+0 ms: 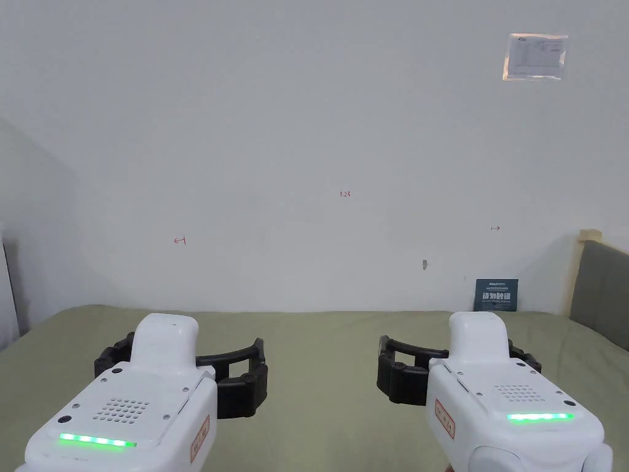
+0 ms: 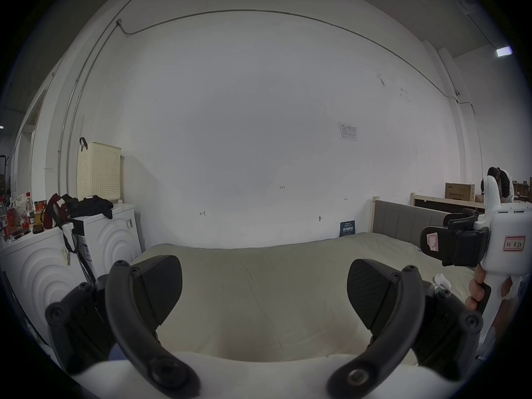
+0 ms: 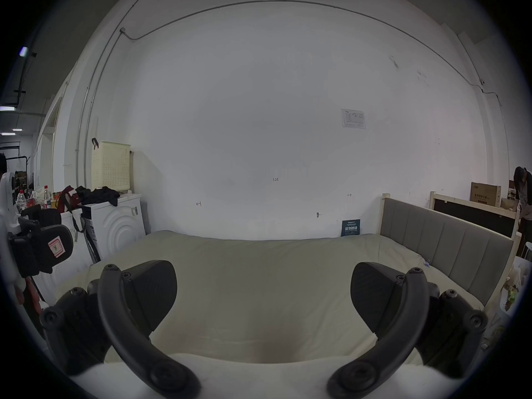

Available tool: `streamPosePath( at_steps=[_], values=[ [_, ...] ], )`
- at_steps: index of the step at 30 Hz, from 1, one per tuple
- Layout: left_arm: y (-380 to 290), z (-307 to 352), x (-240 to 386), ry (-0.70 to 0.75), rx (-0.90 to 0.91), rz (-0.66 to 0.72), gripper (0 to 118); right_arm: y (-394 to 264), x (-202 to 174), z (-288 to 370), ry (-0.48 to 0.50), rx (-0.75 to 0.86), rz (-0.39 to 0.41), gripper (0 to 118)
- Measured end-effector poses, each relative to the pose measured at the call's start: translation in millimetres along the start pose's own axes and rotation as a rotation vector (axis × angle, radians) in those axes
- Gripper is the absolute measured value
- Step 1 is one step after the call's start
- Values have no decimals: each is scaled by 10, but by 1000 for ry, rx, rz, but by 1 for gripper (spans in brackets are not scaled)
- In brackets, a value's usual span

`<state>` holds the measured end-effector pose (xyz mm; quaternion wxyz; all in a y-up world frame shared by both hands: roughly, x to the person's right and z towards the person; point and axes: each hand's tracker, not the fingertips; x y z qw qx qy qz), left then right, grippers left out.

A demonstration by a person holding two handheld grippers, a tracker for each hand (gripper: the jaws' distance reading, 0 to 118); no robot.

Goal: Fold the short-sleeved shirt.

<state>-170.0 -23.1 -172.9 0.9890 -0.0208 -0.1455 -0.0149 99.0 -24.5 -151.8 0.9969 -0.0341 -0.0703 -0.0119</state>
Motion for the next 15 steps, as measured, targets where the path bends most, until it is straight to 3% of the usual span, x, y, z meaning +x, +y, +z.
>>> streamPosePath(
  at_steps=[15],
  values=[
    [5,5,22,-6,-1,-4,115,-2,-3,4,0,1,0,118]
  ],
)
